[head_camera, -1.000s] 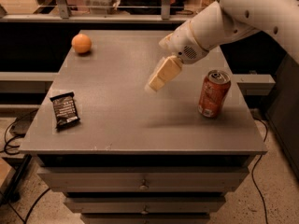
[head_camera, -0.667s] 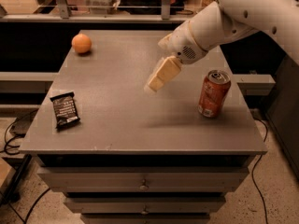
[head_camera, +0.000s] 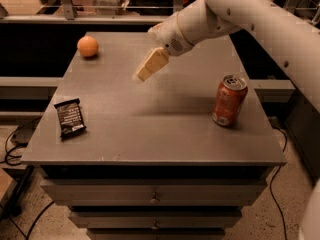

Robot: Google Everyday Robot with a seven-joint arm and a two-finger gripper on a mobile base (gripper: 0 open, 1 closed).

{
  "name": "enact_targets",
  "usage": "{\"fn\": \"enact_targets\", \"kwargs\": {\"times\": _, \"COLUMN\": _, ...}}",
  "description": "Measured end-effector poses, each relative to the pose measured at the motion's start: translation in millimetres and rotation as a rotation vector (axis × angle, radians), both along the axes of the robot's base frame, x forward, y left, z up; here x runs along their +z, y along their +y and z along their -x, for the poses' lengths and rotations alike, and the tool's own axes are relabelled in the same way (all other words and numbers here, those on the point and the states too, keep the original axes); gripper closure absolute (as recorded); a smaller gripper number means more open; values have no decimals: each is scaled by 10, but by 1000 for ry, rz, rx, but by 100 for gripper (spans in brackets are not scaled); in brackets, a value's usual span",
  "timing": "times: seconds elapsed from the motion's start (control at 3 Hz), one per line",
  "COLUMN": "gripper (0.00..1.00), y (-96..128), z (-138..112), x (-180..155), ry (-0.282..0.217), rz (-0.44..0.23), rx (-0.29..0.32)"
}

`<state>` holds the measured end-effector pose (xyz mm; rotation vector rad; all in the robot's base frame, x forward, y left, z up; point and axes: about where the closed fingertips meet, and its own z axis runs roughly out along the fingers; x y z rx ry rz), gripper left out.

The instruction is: Pick orange

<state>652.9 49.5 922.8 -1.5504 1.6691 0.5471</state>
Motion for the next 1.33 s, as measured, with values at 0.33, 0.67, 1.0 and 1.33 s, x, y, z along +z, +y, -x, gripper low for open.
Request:
{"fn": "enact_targets", "kwargs": {"times": 0.33, "gripper": 0, "y": 347, "z": -297, "x": -120, "ry": -9, "rz": -36, "rx": 0}}
{"fn": "enact_targets", "kwargs": {"times": 0.67, "gripper": 0, "y": 698, "z": -526, "x": -244, "ry": -3, "rz": -58, "rx": -36}}
{"fn": "enact_targets", "kwargs": {"times": 1.0, "gripper": 0, "y": 1376, "z": -822, "x": -292, "ry": 33, "rz": -141, "rx": -115}}
{"fn": "enact_targets", "kwargs": {"times": 1.33, "gripper": 0, "y": 1383, "z": -820, "x": -298, "ry": 34, "rz": -141, "rx": -114}}
